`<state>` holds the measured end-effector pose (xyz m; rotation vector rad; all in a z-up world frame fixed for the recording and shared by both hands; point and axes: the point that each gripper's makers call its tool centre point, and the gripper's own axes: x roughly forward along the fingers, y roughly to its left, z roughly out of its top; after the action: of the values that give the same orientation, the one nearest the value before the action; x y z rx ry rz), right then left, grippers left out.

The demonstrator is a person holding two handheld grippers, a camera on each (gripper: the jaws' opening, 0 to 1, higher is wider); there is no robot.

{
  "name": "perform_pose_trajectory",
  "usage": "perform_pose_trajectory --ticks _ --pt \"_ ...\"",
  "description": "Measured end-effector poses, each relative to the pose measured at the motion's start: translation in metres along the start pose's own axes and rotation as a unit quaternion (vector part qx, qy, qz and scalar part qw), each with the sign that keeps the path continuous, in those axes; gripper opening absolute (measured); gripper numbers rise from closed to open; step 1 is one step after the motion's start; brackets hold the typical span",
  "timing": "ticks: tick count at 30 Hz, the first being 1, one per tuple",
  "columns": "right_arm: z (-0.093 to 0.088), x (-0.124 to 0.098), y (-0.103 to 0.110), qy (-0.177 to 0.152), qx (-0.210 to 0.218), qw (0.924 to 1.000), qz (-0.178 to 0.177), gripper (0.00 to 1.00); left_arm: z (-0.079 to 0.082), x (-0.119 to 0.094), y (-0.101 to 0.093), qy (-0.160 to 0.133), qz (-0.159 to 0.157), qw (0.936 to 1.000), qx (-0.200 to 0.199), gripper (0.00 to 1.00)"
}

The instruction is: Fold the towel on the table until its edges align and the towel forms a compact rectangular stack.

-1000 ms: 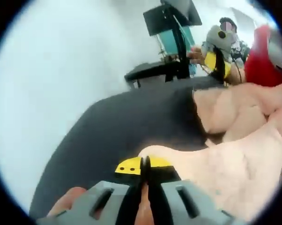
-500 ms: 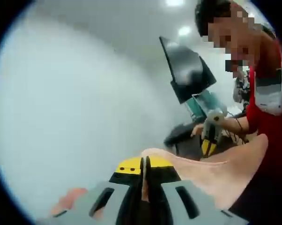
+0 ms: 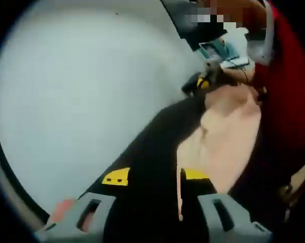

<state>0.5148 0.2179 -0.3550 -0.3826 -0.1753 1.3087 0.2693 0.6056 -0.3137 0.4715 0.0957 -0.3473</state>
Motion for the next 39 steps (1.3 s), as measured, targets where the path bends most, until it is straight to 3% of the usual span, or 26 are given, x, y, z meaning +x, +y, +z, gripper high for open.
perform_pose_trajectory --ticks 1,3,4,6,8,10,12,13,14,16,20,23,24,26,28,31,33,34,36,39 --pt "0.001 0.0 -0.001 -0.003 0.005 1.0 -0.006 0.1 0.013 0.007 0.013 -0.025 0.015 0.9994 -0.018 0.29" --pt "0.001 -0.002 -0.003 -0.006 0.004 0.9998 -0.019 0.1 0.032 0.03 0.028 -0.076 0.023 0.9914 -0.104 0.25" --pt "0.001 -0.003 -0.001 -0.006 0.003 0.9998 -0.02 0.1 0.033 0.05 0.024 -0.065 0.003 0.99 -0.125 0.25" --pt "0.002 -0.005 0.0 -0.006 0.004 0.9997 -0.024 0.1 0.039 0.098 0.002 -0.062 -0.044 0.9928 -0.092 0.25" --pt "0.004 -0.008 0.002 -0.011 0.007 0.9996 -0.025 0.1 0.025 0.146 -0.029 -0.018 -0.113 0.9915 -0.062 0.26" --pt "0.005 -0.012 0.005 -0.013 0.013 0.9996 -0.021 0.1 -0.015 0.184 -0.052 0.054 -0.183 0.9807 -0.044 0.25" --pt "0.021 -0.021 0.018 -0.056 0.046 0.9973 0.012 0.1 -0.057 0.218 -0.057 0.122 -0.202 0.9657 -0.107 0.25" --pt "0.028 -0.026 0.019 -0.075 0.06 0.9953 0.013 0.1 -0.073 0.225 -0.058 0.158 -0.209 0.9593 -0.105 0.24" --pt "0.032 -0.033 0.017 -0.086 0.067 0.994 0.01 0.1 -0.08 0.233 -0.062 0.165 -0.217 0.9581 -0.088 0.23" --pt "0.031 -0.043 0.014 -0.087 0.071 0.9937 0.004 0.1 -0.082 0.245 -0.072 0.165 -0.225 0.9565 -0.084 0.21" --pt "0.027 -0.051 0.009 -0.095 0.081 0.9922 -0.003 0.09 -0.081 0.244 -0.098 0.159 -0.277 0.9444 -0.079 0.2" --pt "0.026 -0.048 0.006 -0.101 0.094 0.9903 -0.009 0.09 -0.079 0.237 -0.114 0.156 -0.307 0.9331 -0.104 0.1" --pt "0.026 -0.045 0.006 -0.101 0.096 0.9902 -0.011 0.1 -0.079 0.236 -0.113 0.154 -0.305 0.935 -0.097 0.1" --pt "0.029 -0.042 -0.001 -0.112 0.098 0.9884 -0.03 0.1 -0.075 0.232 -0.112 0.152 -0.308 0.9327 -0.11 0.05" --pt "0.035 -0.04 -0.008 -0.129 0.114 0.9843 -0.041 0.1 -0.068 0.23 -0.104 0.146 -0.293 0.937 -0.121 0.0" --pt "0.035 -0.036 -0.01 -0.13 0.124 0.9828 -0.045 0.1 -0.033 0.227 -0.076 0.088 -0.238 0.9597 -0.121 0.0" --pt "0.029 -0.03 -0.01 -0.113 0.118 0.9852 -0.053 0.1 -0.006 0.224 -0.034 0.039 -0.164 0.9767 -0.133 0.0" --pt "0.024 -0.026 -0.01 -0.098 0.11 0.9874 -0.058 0.1 0.006 0.219 -0.011 0.018 -0.124 0.9806 -0.151 0.0" --pt "0.014 -0.019 -0.013 -0.073 0.099 0.9896 -0.074 0.1 0.026 0.208 0.028 -0.015 -0.052 0.9816 -0.183 0.0" --pt "0.006 -0.015 -0.031 -0.06 0.111 0.9838 -0.127 0.1 0.032 0.189 0.066 -0.025 0.016 0.9841 -0.175 0.0"
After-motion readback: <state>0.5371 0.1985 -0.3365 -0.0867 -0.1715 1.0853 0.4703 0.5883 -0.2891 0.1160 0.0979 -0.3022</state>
